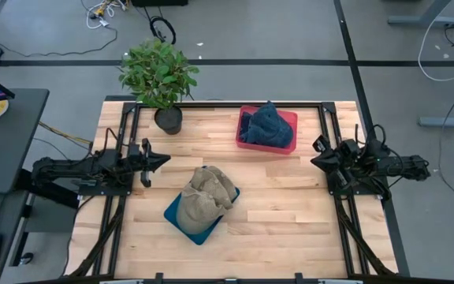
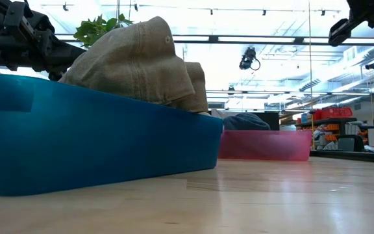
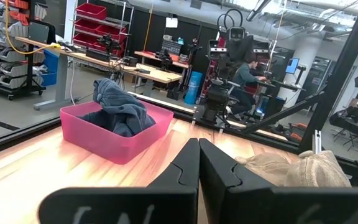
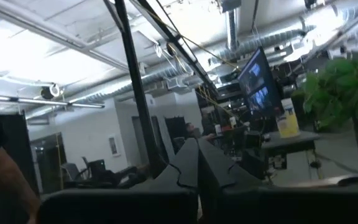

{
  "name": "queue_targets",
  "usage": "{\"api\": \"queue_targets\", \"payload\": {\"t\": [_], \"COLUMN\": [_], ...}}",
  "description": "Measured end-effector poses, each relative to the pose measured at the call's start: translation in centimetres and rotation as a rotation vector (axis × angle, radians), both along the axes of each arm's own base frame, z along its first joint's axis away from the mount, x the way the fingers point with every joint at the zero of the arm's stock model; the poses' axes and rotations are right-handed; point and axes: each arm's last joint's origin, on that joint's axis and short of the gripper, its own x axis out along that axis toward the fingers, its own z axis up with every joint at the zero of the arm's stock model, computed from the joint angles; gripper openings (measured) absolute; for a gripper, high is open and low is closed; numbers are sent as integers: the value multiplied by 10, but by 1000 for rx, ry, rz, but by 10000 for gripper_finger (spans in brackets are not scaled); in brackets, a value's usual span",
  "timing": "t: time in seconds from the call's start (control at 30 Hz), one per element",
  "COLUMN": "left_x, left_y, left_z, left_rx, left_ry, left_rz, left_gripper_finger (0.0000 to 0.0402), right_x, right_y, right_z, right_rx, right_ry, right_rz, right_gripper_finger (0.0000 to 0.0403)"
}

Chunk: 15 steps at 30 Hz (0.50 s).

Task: Pick & Place hat
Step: Return to home position

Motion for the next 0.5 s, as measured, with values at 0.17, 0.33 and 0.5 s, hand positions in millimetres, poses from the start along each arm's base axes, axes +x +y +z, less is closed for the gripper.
{"api": "queue_targets", "payload": {"t": [0.17, 0.33, 0.5], "left_x": [0, 0, 0], "left_y": [0, 0, 0], "left_z": [0, 0, 0], "left_rx": [0, -1, -1], "left_ry": [0, -1, 0], "left_rz": [0, 0, 0], "left_gripper_finger": [5, 5, 5], "right_x": [3, 7, 7], "right_y": [0, 0, 1], "right_z": [-7, -24, -24], "right_rx": [-48, -37, -59], "right_ry": [-10, -46, -36], "right_rz": [-24, -21, 0], "right_gripper_finger": [0, 0, 0]}}
